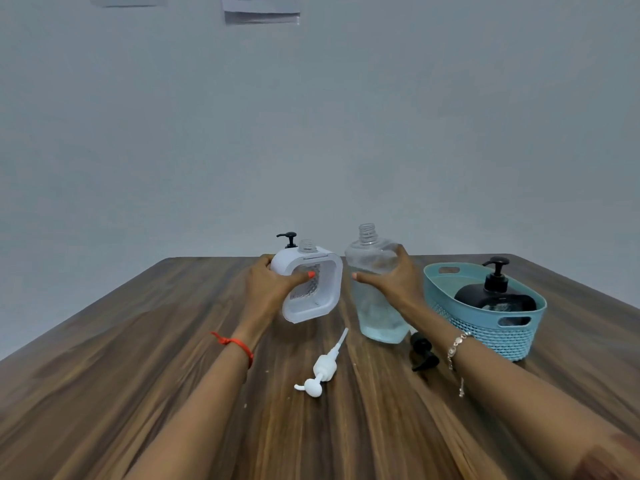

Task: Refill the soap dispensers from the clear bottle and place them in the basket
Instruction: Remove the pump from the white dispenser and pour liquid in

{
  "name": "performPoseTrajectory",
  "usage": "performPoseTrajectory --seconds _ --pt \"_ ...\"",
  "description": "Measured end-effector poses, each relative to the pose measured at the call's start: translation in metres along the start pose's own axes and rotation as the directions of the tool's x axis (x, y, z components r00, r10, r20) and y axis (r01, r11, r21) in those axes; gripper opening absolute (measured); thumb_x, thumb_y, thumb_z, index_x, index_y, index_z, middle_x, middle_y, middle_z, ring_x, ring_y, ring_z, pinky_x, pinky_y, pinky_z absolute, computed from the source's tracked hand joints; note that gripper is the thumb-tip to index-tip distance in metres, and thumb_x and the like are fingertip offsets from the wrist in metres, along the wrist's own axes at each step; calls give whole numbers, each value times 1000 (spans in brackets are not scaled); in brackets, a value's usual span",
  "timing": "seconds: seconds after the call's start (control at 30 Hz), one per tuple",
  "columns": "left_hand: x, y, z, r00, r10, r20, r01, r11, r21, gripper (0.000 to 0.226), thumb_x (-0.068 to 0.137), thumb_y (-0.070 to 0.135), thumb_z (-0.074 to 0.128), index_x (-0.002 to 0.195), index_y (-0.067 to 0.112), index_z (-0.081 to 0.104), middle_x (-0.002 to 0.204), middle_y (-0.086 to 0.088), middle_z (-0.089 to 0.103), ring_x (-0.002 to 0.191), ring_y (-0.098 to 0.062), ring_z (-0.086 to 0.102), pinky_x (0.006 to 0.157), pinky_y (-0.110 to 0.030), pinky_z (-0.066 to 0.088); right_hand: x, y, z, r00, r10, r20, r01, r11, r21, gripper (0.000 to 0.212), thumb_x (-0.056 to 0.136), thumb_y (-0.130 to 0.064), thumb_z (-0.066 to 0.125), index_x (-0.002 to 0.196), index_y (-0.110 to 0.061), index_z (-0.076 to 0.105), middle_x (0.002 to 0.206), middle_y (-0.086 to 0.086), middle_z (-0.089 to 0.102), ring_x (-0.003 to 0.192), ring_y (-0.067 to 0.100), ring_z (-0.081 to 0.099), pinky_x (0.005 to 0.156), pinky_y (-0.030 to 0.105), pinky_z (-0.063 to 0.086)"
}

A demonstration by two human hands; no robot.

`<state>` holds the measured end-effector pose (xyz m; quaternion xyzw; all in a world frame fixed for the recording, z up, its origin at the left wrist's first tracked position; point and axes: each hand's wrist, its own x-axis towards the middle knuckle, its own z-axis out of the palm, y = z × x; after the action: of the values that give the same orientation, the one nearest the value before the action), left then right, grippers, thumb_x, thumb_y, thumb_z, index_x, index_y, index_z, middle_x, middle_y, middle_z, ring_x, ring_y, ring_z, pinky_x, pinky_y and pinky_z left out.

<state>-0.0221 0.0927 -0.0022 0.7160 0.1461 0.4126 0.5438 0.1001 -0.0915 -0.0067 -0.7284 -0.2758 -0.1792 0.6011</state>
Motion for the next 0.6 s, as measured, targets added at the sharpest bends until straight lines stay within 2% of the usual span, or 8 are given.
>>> performPoseTrajectory --seconds 0.1,0.23,0.33,0.43,0.6 --pt "-4 7 1 998 50 -37 -47 996 78 53 54 26 89 98 19 60 94 0 66 86 -22 64 78 -42 56 7 -18 -8 997 -75 -9 75 996 -40 66 50 -27 89 105 -25 51 99 -11 60 90 10 56 65 11 41" --pt "-13 13 3 993 105 -58 -94 983 158 58 55 31 88 105 18 61 97 1 67 89 -20 63 80 -41 55 13 -48 -20 982 -184 51 191 948 -256 75 52 -31 86 116 -24 48 101 0 63 91 22 59 75 37 51" --pt "-21 16 6 982 175 -76 -153 961 231 59 57 33 86 108 17 61 99 1 66 90 -21 62 78 -40 54 11 -61 -26 972 -217 91 235 906 -352 78 54 -32 83 122 -25 46 104 2 64 93 26 61 77 37 49" --pt "-26 20 11 973 206 -106 -172 949 266 57 57 32 85 106 15 61 96 -1 67 86 -20 61 69 -32 48 7 -65 -28 963 -243 118 270 860 -433 80 56 -31 81 126 -25 45 108 3 63 96 26 60 76 32 44" --pt "-32 25 16 963 217 -158 -154 930 334 57 59 34 82 107 16 58 95 -4 68 88 -27 62 65 -26 34 2 -64 -31 945 -269 185 326 761 -561 79 61 -31 78 131 -22 42 108 6 60 100 29 56 81 42 48"
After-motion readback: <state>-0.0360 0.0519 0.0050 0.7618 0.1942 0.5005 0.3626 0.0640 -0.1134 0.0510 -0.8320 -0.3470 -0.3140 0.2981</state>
